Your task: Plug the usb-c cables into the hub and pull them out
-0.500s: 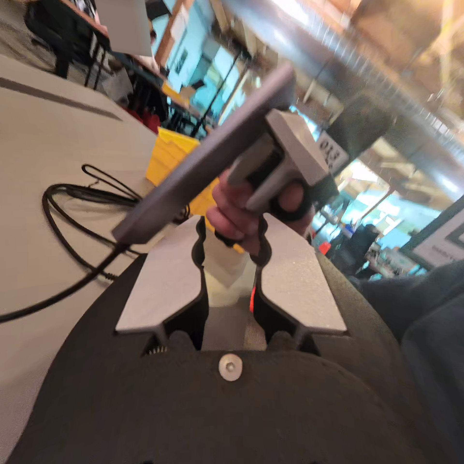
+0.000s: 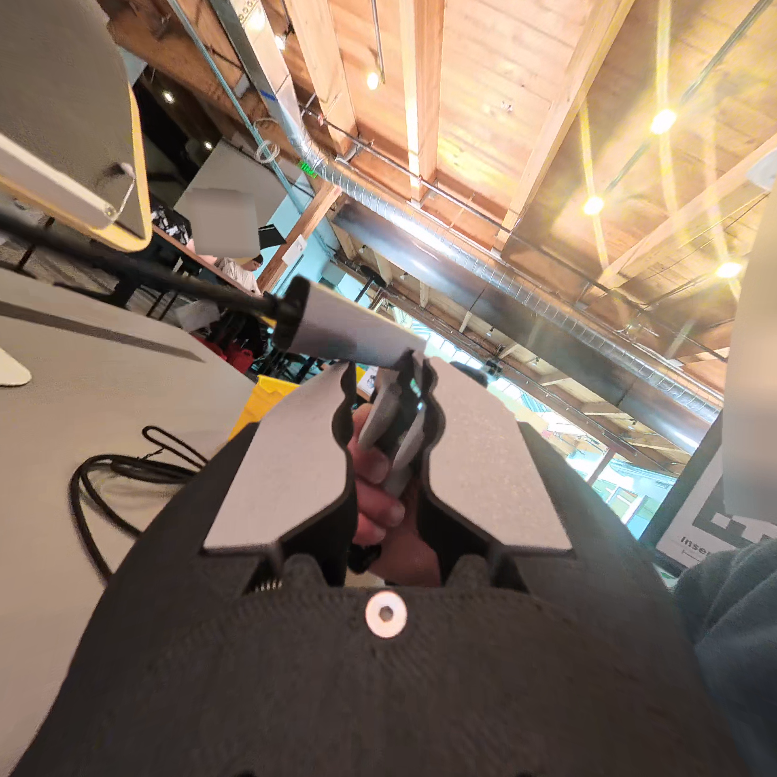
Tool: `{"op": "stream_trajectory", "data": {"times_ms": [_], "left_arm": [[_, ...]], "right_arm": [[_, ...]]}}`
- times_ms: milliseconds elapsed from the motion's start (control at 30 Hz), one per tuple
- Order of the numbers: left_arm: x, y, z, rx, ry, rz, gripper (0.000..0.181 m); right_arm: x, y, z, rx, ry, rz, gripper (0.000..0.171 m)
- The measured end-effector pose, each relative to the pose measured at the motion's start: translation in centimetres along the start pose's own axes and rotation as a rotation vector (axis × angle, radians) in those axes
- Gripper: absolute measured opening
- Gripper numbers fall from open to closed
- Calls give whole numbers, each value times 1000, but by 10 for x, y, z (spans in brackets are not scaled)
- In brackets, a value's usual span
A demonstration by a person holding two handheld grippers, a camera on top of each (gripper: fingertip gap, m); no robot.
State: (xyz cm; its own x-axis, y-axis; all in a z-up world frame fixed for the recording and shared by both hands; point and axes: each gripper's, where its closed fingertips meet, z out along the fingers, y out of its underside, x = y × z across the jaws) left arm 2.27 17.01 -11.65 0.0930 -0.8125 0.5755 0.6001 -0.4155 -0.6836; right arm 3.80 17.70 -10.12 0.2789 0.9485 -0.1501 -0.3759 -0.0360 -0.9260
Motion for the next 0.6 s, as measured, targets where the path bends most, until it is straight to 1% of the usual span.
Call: {"op": "stream_trajectory", "data": {"times_ms": [233,467,533,600], "left_arm": [[14,-4,5,-11,54,65,26],[21,3,11,-87,17,371,27],[17,4,13,-111,-28,478,30],[11,4,13,-115,-52,503,34]], "right_arm": [[-4,-7,-6,81,-95,143,6],[-8,-12,-13,152,-172,279,6],[-11,-13,-15,158,-192,287,6],[-14,-10,-14,151,-201,283,6]]}}
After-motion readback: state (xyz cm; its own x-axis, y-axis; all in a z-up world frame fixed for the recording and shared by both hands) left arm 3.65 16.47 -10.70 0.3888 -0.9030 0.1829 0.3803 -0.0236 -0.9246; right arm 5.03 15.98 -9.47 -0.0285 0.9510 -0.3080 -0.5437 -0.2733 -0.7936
